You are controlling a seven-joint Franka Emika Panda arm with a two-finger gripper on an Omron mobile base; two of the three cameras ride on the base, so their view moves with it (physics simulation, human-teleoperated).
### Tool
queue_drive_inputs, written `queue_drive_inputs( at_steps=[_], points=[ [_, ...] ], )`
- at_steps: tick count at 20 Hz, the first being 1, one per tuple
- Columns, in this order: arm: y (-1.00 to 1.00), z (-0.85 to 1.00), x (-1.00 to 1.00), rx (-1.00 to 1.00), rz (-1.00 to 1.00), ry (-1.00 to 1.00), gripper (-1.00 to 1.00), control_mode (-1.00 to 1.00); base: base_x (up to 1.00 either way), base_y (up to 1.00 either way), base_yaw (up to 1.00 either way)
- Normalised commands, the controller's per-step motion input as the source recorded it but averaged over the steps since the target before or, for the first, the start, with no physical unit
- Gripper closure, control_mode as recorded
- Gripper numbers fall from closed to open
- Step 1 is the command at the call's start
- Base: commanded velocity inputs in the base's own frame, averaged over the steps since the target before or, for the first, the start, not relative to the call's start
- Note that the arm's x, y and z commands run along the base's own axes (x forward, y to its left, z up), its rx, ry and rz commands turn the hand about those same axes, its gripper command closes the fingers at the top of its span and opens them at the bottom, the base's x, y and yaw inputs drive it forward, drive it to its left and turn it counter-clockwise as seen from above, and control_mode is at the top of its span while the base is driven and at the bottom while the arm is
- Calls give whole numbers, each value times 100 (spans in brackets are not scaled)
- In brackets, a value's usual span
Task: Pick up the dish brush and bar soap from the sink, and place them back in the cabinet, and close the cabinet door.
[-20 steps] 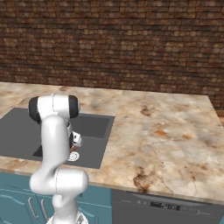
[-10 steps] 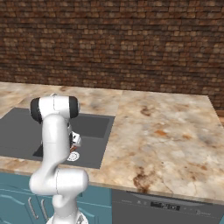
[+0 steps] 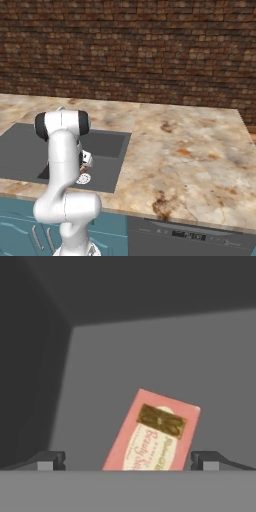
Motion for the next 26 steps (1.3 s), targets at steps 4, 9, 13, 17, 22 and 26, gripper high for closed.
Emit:
queue_drive_inputs(
  at_steps=[4,9,13,17,22,26],
  points=[
    [0,0,7,0,-1,0,-100,-100,0,0,0],
    [-5,0,0,0,0,0,-100,-100,0,0,0],
    [-5,0,0,0,0,1,-100,-100,0,0,0],
    [-2,0,0,0,0,2,-100,-100,0,0,0],
    [-2,0,0,0,0,1,-100,-100,0,0,0],
    [-3,0,0,0,0,1,-100,-100,0,0,0]
  ],
)
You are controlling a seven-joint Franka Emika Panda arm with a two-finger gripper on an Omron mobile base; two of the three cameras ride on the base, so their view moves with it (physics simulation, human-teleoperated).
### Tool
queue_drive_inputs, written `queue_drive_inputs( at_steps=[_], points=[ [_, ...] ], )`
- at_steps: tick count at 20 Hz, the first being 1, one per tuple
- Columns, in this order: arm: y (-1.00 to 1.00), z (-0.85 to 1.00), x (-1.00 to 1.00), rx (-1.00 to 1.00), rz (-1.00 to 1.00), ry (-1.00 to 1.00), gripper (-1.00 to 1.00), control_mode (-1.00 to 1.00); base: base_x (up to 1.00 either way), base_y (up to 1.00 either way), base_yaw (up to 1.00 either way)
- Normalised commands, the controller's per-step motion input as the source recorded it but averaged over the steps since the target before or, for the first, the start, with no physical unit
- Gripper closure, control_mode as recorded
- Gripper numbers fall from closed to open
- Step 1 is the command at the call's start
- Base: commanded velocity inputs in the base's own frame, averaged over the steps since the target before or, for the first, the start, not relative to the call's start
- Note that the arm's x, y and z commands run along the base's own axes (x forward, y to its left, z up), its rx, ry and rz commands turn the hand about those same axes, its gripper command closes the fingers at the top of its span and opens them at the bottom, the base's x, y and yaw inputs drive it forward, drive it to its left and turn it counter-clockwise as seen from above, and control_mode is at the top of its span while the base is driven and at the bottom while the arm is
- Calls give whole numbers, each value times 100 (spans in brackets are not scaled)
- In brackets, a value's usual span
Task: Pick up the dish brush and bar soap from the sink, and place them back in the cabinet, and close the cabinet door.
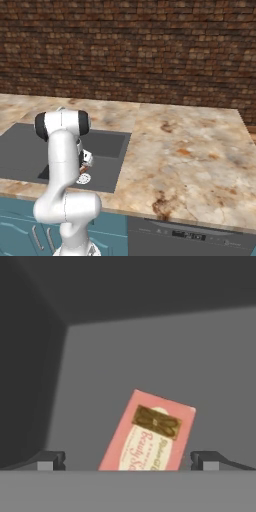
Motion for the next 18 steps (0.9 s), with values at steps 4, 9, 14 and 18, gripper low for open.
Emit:
queue_drive_inputs(
  at_steps=[4,9,14,18],
  points=[
    [-11,0,0,0,0,0,-100,-100,0,0,0],
    [-11,-1,0,0,0,0,-100,-100,0,0,0],
    [-4,-6,0,0,0,0,-100,-100,0,0,0],
    [0,-14,0,0,0,0,-100,-100,0,0,0]
  ],
)
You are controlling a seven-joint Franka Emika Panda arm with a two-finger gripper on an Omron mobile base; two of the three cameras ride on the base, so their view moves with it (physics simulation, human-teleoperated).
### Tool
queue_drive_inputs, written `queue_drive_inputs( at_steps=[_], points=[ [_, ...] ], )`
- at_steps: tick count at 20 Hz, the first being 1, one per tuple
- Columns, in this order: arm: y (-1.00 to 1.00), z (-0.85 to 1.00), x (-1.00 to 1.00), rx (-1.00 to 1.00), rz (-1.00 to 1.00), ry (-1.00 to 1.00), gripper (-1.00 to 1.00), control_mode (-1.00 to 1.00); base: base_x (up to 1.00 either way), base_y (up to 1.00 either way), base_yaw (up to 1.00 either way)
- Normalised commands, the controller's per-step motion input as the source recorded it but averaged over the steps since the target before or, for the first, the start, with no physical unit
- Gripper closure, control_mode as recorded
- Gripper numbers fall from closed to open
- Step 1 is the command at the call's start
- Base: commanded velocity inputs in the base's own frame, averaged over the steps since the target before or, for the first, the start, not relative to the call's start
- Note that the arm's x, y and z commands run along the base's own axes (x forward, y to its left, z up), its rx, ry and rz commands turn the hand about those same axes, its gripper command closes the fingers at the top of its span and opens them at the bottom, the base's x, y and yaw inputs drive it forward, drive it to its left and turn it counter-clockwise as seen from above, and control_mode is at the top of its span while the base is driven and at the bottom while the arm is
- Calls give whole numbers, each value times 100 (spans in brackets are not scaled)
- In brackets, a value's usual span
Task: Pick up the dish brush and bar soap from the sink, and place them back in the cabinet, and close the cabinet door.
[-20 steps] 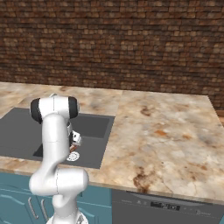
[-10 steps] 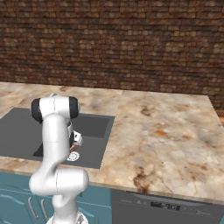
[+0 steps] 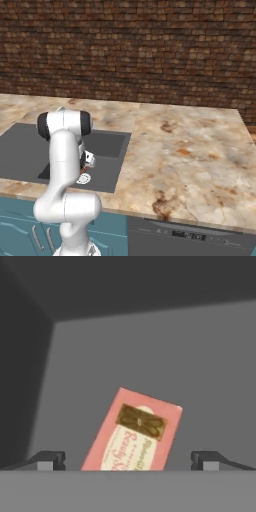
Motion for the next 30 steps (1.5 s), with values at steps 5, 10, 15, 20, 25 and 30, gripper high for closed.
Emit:
queue_drive_inputs(
  at_steps=[5,10,15,20,25,30],
  points=[
    [0,-19,0,0,0,0,-100,-100,0,0,0],
    [0,-14,0,0,0,0,-100,-100,0,0,0],
    [0,-11,0,0,0,0,-100,-100,0,0,0],
    [0,-6,0,0,0,0,-100,-100,0,0,0],
    [0,-4,2,0,0,0,-100,-100,0,0,0],
    [0,-5,0,0,0,0,-100,-100,0,0,0]
  ],
)
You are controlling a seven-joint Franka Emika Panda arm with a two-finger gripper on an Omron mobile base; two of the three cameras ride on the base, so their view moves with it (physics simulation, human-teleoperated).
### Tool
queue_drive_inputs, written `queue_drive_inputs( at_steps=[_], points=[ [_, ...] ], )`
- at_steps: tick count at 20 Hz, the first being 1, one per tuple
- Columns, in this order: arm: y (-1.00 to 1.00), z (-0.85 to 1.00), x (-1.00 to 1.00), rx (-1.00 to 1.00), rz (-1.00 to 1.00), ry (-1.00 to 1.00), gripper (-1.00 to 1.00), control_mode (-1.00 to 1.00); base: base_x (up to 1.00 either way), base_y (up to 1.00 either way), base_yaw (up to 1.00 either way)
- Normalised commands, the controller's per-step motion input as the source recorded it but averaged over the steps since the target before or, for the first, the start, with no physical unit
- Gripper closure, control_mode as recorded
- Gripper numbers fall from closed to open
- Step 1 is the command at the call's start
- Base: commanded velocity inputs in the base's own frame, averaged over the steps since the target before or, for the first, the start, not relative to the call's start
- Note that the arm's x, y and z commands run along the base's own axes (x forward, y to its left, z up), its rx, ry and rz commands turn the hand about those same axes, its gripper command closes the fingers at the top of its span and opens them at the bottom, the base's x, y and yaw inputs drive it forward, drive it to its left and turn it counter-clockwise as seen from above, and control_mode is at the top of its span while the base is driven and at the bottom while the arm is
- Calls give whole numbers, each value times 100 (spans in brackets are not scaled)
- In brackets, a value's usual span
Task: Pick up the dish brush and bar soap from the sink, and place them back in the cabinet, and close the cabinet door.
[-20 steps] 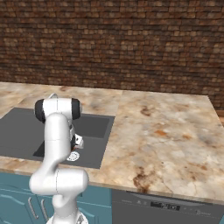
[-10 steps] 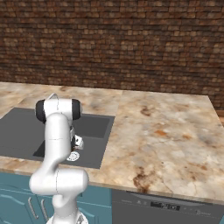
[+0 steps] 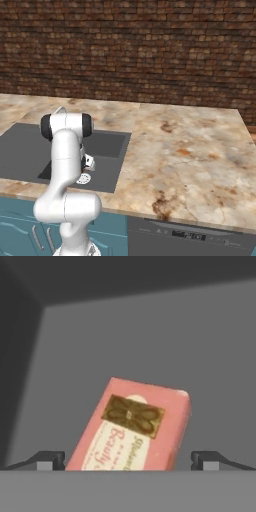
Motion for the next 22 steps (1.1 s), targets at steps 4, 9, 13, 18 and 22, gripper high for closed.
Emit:
queue_drive_inputs(
  at_steps=[4,9,13,18,22],
  points=[
    [0,-12,0,0,0,0,-100,-100,0,0,0],
    [0,-15,0,0,0,0,100,-100,0,0,0],
    [1,-12,0,0,0,0,100,-100,0,0,0],
    [0,-1,0,0,0,0,100,-100,0,0,0],
    [0,0,0,0,0,0,100,-100,0,0,0]
  ],
)
